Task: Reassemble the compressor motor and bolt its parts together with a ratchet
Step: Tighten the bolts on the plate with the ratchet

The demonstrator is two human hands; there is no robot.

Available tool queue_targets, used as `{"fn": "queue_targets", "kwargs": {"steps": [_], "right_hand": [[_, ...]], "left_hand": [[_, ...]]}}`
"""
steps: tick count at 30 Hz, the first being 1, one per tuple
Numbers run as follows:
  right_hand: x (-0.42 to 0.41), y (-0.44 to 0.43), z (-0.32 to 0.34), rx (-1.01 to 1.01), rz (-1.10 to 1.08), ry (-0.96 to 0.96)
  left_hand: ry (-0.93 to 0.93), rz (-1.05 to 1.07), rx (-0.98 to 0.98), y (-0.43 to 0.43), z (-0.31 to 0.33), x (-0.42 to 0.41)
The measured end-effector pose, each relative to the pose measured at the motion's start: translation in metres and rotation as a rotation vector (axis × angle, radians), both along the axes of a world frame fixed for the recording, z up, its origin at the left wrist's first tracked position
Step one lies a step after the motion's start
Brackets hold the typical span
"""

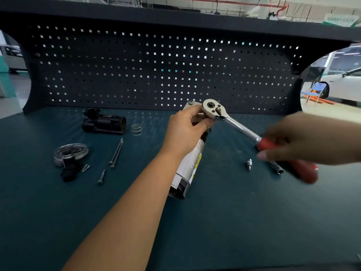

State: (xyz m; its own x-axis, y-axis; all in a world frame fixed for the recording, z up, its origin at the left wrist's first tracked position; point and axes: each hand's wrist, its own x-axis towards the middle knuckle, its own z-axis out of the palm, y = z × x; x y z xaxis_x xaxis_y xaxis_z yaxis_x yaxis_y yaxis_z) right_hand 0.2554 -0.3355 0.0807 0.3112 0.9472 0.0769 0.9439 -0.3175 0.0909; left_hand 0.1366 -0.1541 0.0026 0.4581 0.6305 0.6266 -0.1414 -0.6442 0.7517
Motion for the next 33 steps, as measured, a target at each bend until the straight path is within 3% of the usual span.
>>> {"fn": "queue_targets", "kwargs": {"steps": [8, 11, 16, 19, 22, 24, 28, 33], "right_hand": [[-0.065, 0.023, -0.048, 0.109, -0.033, 0.651], [-0.066, 0.029, -0.042, 0.026, -0.007, 0.726], [-0.033, 0.024, -0.003, -0.293, -0.044, 0.309], [-0.009, 0.032, 0.024, -0.362, -0.125, -0.003], [0.013, 0.049, 0.043, -0.250, -0.134, -0.387], [0.022, 0.065, 0.053, -0.105, -0.082, -0.542], [0.027, 0.096, 0.061, 0.117, -0.018, -0.720], [0.036, 0.110, 0.057, 0.167, 0.046, -0.819]], "left_hand": [[-0.019, 0.009, -0.053, 0.002, 0.000, 0.001], [-0.017, 0.001, -0.074, 0.002, 0.000, 0.000], [-0.037, -0.045, -0.039, 0.001, -0.001, -0.001], [-0.039, -0.050, -0.022, 0.001, 0.000, 0.000], [-0.050, -0.051, -0.043, 0.002, 0.000, 0.004], [-0.048, -0.046, -0.082, 0.004, 0.000, 0.005], [-0.033, -0.038, -0.058, 0.005, -0.001, 0.005], [-0.015, -0.036, -0.050, 0.002, -0.001, 0.002]]}}
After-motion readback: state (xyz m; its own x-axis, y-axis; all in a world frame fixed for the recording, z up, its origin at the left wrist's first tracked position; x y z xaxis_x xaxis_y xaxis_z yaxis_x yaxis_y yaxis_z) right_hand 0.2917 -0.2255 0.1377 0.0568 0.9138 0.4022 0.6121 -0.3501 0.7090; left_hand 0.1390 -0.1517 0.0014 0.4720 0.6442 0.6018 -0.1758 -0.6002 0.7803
